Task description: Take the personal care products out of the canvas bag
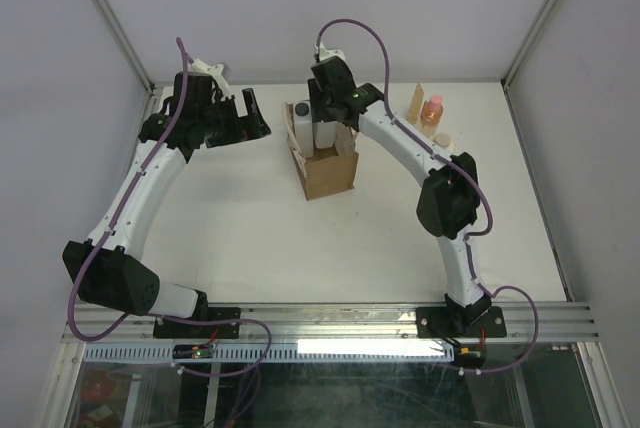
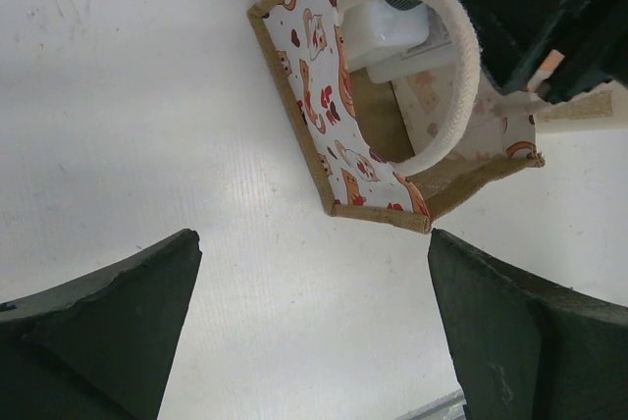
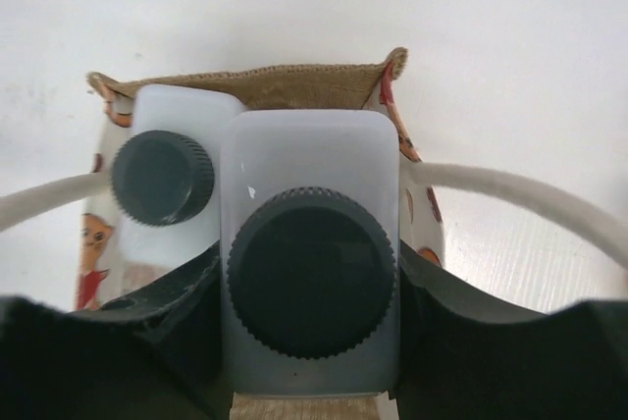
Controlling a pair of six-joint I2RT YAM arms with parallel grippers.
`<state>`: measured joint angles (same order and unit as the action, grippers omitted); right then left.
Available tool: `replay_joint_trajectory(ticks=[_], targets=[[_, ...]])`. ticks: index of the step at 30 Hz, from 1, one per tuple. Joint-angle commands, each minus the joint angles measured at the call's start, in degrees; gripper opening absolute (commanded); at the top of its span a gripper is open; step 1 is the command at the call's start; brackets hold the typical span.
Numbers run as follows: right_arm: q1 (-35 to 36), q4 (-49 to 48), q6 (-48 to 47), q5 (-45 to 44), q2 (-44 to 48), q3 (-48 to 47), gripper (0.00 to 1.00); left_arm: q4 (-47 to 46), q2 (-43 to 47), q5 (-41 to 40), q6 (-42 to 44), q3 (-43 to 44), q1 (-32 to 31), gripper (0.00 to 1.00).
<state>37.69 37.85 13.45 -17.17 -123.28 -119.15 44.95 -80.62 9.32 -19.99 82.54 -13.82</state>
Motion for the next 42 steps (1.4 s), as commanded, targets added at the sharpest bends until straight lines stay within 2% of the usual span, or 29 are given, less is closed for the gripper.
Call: replay_joint_trajectory(ticks=[1, 5, 12, 20, 26, 34, 38, 42], targets=[[0.4, -9.2, 3.0, 3.2, 11.9, -1.2, 0.00, -2.5, 0.8, 1.4, -0.6, 0.7, 0.1, 0.99], [0.3, -10.7, 3.5, 7.3, 15.4, 1.2, 0.00, -2.8, 1.2, 1.4, -0.8, 0.1, 0.1, 0.99], [-1.5, -16.9, 6.9, 15.1, 26.6, 10.7, 0.00, -3.4, 1.2, 1.8, -1.4, -0.8, 0.1, 0.99], [-6.1, -18.1, 8.2, 19.3, 38.7, 20.2, 0.00, -4.4, 0.9, 3.4, -2.8, -1.7, 0.1, 0.99], [-8.8, -12.9, 4.1, 16.2, 47.5, 27.9, 0.00, -5.3, 0.5, 4.2, -3.9, -1.9, 0.0, 0.99], [-10.7, -4.2, -5.1, 6.1, 60.1, 37.7, 0.00, -5.8, 0.2, 5.2, -5.2, -2.2, -0.2, 0.99], [-12.1, -5.5, -4.7, 0.4, 64.1, 46.0, 0.00, -5.8, 1.0, 5.0, -6.1, -3.2, -0.5, 0.99], [-15.2, -10.1, -1.5, 1.0, 65.6, 54.8, 0.00, -5.8, 1.5, 5.0, -6.6, -3.3, -0.9, 0.99]])
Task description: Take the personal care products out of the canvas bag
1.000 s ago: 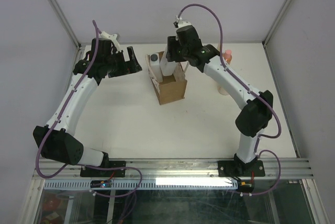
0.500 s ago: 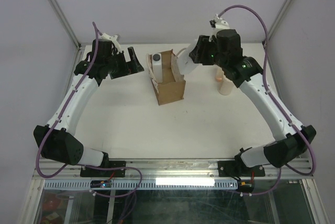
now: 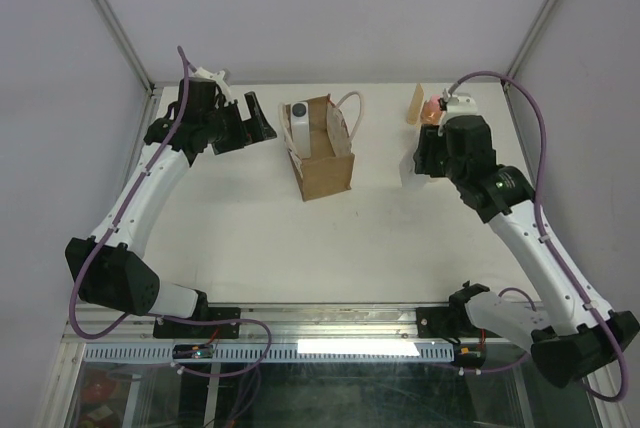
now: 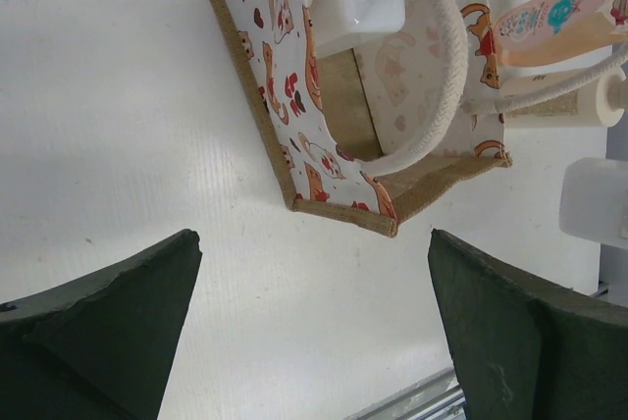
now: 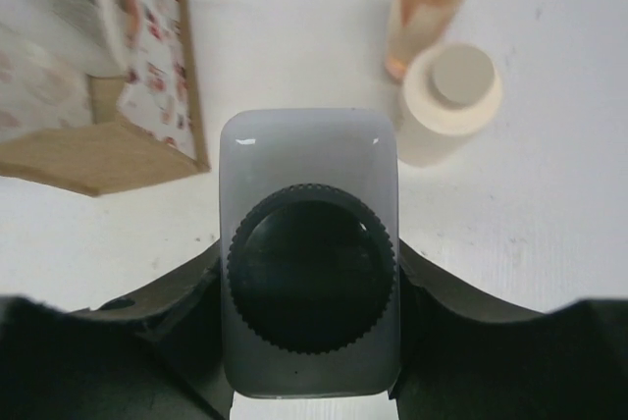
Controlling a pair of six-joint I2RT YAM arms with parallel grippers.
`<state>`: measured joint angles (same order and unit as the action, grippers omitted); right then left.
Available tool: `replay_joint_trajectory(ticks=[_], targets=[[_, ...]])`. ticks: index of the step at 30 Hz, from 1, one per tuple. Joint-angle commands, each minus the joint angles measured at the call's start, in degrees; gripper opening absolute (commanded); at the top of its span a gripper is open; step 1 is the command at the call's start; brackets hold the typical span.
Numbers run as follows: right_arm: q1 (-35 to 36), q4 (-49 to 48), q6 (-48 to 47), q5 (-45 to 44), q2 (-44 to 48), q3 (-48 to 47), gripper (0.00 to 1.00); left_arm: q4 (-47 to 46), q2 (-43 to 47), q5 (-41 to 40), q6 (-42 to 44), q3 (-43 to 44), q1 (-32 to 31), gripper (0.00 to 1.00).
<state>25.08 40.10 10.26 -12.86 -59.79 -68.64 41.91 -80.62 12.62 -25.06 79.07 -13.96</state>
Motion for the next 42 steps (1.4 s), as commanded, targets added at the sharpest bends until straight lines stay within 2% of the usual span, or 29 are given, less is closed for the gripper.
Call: replay_joint_trajectory(ticks=[1, 4, 7, 11, 25, 39, 41, 42], targets=[[-3.6, -13.5, 2.2, -2.6, 2.1, 6.3, 0.00, -2.8, 1.7, 1.6, -1.6, 0.3, -0.7, 0.99], [-5.4, -17.4, 2.4, -2.7, 2.4, 11.2, 0.00, -2.8, 2.1, 1.3, -1.9, 0.9, -0.7, 0.99], [-6.3, -25.7, -0.5, -3.4, 4.8, 18.2, 0.00, -2.8, 2.5, 1.4, -2.0, 1.3, -0.8, 0.99], [-8.4, -32.8, -2.5, -4.5, 5.5, 22.5, 0.00, -1.9, 2.5, 1.4, -1.5, 2.0, -0.8, 0.99], [-13.7, -37.4, -4.9, -4.3, 1.4, 25.4, 0.00, 0.4, 1.6, 0.0, 0.7, 5.2, -0.8, 0.99], [-15.0, -39.7, -4.7, -2.1, -1.2, 28.6, 0.00, 0.6, -0.2, 0.5, 1.9, 6.7, -0.8, 0.99], [-15.0, -39.3, -4.7, -2.1, -1.3, 28.8, 0.04, 0.5, -0.4, 0.6, 1.9, 6.6, -0.9, 0.99], [-15.0, -39.1, -4.7, -2.1, -1.3, 28.8, 0.09, 0.5, -0.4, 0.6, 1.9, 6.6, -0.9, 0.99]])
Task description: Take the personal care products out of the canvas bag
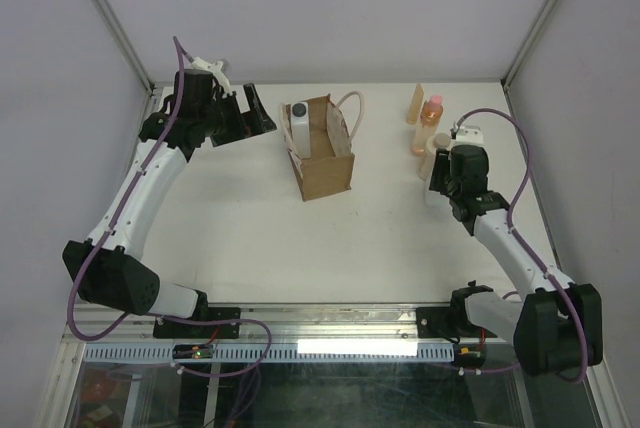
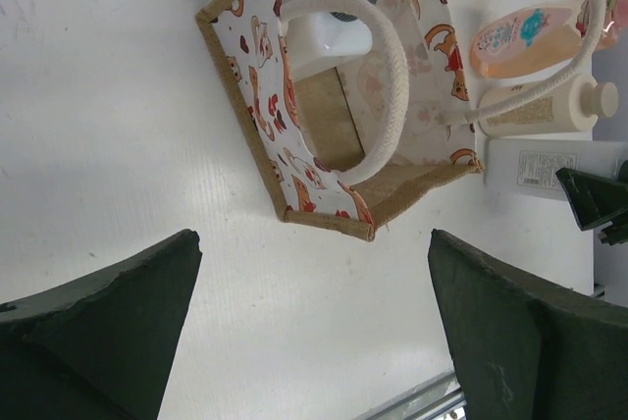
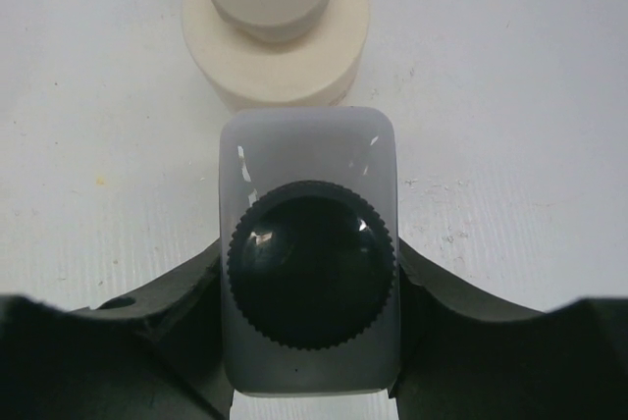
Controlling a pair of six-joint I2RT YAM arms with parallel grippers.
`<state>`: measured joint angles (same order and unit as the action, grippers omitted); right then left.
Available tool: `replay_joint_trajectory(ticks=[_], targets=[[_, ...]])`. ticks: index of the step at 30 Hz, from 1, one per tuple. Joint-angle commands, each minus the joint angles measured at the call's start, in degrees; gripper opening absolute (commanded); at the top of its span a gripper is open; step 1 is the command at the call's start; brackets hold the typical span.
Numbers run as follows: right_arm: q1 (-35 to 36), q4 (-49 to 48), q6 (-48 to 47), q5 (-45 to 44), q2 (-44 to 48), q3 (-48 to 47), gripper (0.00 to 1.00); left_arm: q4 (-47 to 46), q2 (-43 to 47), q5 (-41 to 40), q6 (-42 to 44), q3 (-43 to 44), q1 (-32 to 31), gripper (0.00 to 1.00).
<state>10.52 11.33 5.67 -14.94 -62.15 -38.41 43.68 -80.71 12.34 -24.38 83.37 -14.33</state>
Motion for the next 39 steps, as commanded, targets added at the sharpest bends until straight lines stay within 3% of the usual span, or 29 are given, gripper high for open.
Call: replay_joint_trajectory(ticks=[1, 6, 9, 11, 16, 21, 28, 34, 39], targets=[[-0.4, -9.9, -0.2, 0.3, 1.1, -1.5, 0.18, -1.2, -0.4, 0.9, 1.2, 2.3, -0.4, 0.99], [-0.4, -4.9, -0.8, 1.6, 2.5, -4.3, 0.71, -1.2, -0.5, 1.1, 1.2, 2.2, -0.4, 0.99], [-0.4, -1.8, -1.4, 1.2, 4.9, -6.3, 0.89, -1.2, -0.5, 1.1, 1.1, 2.3, -0.4, 0.99], [-0.3, 0.0, -2.6, 0.8, 6.6, -7.7, 0.93, -1.5, -0.5, 1.1, 1.1, 2.3, -0.5, 0.99], [-0.3, 4.7, -3.0, 6.4, 8.4, -13.6, 0.93, -1.8, -3.0, 1.9, 1.0, 2.8, -0.5, 0.99], [0.6, 4.6, 2.8, 18.3, 4.8, -18.6, 0.93, -2.1, -3.7, 2.4, 0.9, 2.9, -0.5, 0.99], [12.1, -0.1, 6.4, 22.6, -5.6, -27.4, 0.92, -2.5, -3.0, 1.9, 0.3, 1.9, -0.4, 0.99], [19.4, -1.3, 9.8, 28.1, -18.9, -35.9, 0.78, -2.6, -1.3, 0.4, 0.1, 0.3, -0.5, 0.99], [23.4, -1.3, 9.0, 27.7, -27.7, -42.8, 0.73, -2.4, 1.6, -0.6, 0.4, -0.9, -0.5, 0.99]])
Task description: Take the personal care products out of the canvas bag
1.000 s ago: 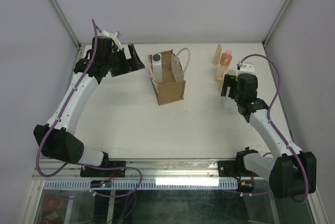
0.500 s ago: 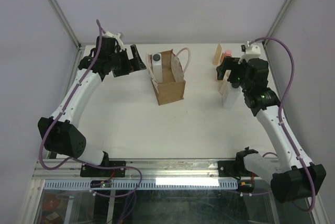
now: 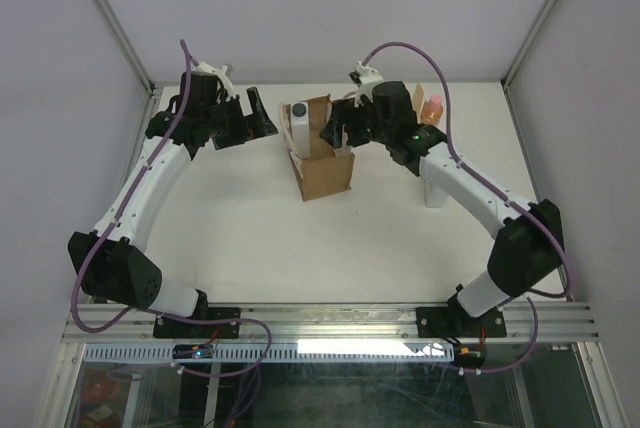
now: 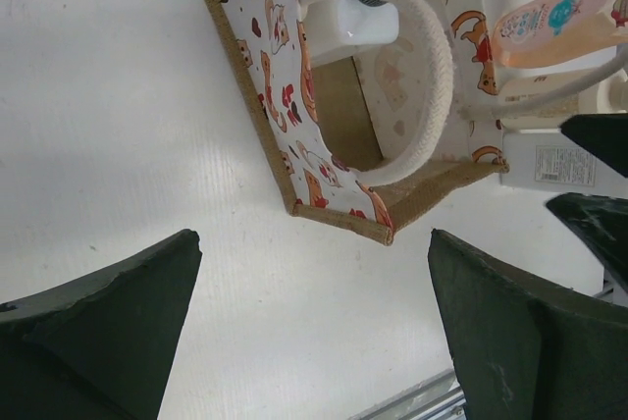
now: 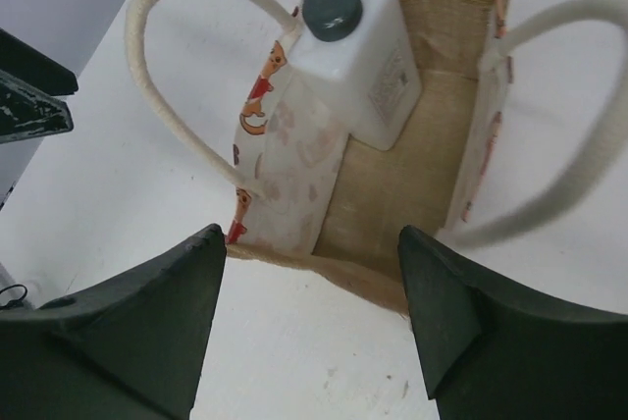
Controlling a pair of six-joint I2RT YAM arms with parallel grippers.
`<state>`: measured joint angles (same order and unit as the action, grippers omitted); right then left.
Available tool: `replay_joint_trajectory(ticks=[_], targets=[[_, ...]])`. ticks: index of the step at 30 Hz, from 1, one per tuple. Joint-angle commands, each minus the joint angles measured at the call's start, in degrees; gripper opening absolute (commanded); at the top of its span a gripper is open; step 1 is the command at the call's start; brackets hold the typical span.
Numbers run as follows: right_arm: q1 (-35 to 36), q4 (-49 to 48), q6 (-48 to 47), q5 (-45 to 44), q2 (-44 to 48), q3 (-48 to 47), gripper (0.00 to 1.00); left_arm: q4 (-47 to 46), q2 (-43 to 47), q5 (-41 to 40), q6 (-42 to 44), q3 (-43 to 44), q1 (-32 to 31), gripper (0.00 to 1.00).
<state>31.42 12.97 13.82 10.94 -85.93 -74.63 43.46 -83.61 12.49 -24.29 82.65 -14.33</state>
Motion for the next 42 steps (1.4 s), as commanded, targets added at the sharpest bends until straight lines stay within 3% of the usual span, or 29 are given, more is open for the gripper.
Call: replay_joint_trajectory(ticks=[1, 6, 10, 16, 26, 33, 42], targets=[[2.6, -2.7, 1.1, 1.6, -5.6, -7.9, 0.71, -1.9, 4.7, -0.9, 0.4, -0.2, -0.4, 0.99], [3.1, 2.1, 0.0, -0.8, -14.5, -15.6, 0.67, -0.9, 5.0, -1.6, 1.6, 0.1, -0.5, 0.99], [3.3, 5.7, 0.0, -2.5, -20.0, -21.5, 0.74, -0.3, 5.6, -2.5, 2.5, 0.4, -0.4, 0.99], [5.6, 2.2, -0.3, -6.4, -23.7, -22.5, 0.85, 0.4, 7.1, -3.6, 2.9, -0.2, -0.4, 0.99], [7.5, 2.5, -0.4, -13.7, -31.9, -29.5, 0.86, 3.3, 8.2, -5.9, 5.9, 0.5, -0.4, 0.99], [8.9, 1.8, -2.2, -20.2, -35.9, -34.3, 0.83, 4.3, 7.8, -6.5, 7.4, 1.2, -0.2, 0.99], [9.2, 1.8, -3.4, -26.8, -38.0, -36.6, 0.66, 4.6, 7.2, -6.1, 8.0, 1.1, 0.2, 0.99]])
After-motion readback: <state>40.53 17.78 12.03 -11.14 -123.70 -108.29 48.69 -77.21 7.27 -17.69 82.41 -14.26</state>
